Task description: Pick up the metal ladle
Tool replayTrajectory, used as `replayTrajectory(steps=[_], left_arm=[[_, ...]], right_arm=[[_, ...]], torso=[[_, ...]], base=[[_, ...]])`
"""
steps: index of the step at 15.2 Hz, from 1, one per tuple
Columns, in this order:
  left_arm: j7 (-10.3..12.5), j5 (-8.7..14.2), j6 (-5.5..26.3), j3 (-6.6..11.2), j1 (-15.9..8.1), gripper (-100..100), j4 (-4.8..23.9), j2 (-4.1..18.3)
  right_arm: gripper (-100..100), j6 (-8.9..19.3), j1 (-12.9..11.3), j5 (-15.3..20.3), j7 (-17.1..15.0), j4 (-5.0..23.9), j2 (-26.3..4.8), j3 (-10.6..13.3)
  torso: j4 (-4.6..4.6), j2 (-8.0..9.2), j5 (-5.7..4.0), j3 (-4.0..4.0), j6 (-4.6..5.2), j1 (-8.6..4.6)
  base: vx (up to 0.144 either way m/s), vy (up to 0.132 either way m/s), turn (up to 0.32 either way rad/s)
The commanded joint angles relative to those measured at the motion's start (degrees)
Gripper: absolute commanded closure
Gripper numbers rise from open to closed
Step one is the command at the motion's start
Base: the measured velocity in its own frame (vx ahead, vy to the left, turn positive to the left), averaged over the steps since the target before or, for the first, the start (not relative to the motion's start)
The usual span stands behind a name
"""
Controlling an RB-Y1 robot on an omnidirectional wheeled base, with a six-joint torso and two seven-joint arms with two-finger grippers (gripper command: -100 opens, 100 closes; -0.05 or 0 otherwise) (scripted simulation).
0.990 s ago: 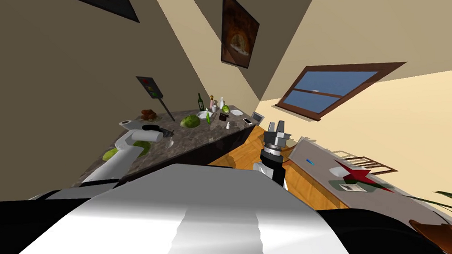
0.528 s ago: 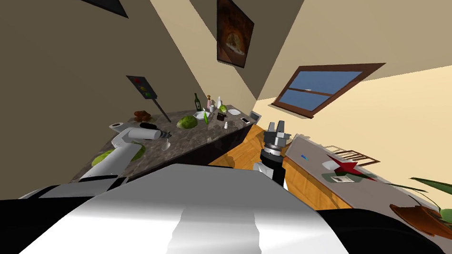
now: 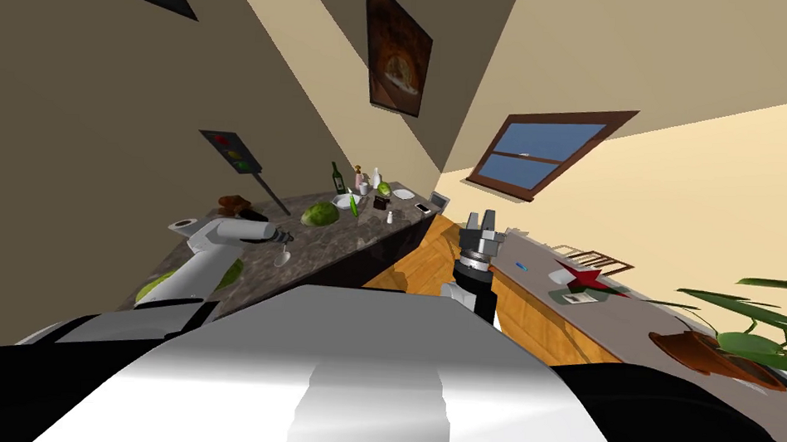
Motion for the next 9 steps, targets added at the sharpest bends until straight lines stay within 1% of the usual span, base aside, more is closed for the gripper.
replayTrajectory(steps=[1,2,3,5,6,8,9], left_arm=[[1.11,0.45,2.60,0.20,-0.49,-100,0.93,0.44],[1.11,0.45,2.60,0.20,-0.49,-100,0.93,0.44],[3.75,1.29,4.65,0.62,-1.63,-100,3.06,1.31],[3.89,1.29,6.37,0.62,-1.63,-100,3.06,1.31],[6.23,2.09,7.80,1.02,-2.70,-100,5.12,2.12],[6.54,2.09,9.99,1.02,-2.70,-100,5.12,2.12],[9.07,2.85,11.63,1.39,-3.70,-100,7.09,2.86]], right_arm=[[0,0.00,0.00,0.00,0.00,0.00,0.00,0.00],[0,0.00,0.00,0.00,0.00,0.00,0.00,0.00],[0,0.00,0.01,0.00,0.00,0.00,0.00,0.00],[0,0.00,0.00,0.00,0.00,0.00,0.00,0.00],[0,0.00,0.00,0.00,0.00,0.00,0.00,0.00],[0,0.00,0.00,0.00,0.00,0.00,0.00,0.00],[0,0.00,0.00,0.00,0.00,0.00,0.00,0.00]], torso=[[0.00,0.00,0.00,0.00,0.00,0.00],[0.00,0.00,0.00,0.00,-0.03,0.01],[0.00,0.01,0.01,0.00,-0.05,0.01],[0.00,0.00,0.00,0.00,0.00,0.01],[0.00,0.00,0.00,0.00,-0.03,0.01],[0.00,0.01,0.00,0.01,-0.01,0.01],[0.00,0.02,0.01,0.01,-0.04,0.02]], base=[[-0.002,0.006,-0.071],[0.000,0.000,0.000],[-0.002,0.002,-0.115],[-0.003,0.007,-0.119],[-0.004,0.007,-0.114],[-0.004,0.008,-0.093],[-0.005,0.006,-0.141]])
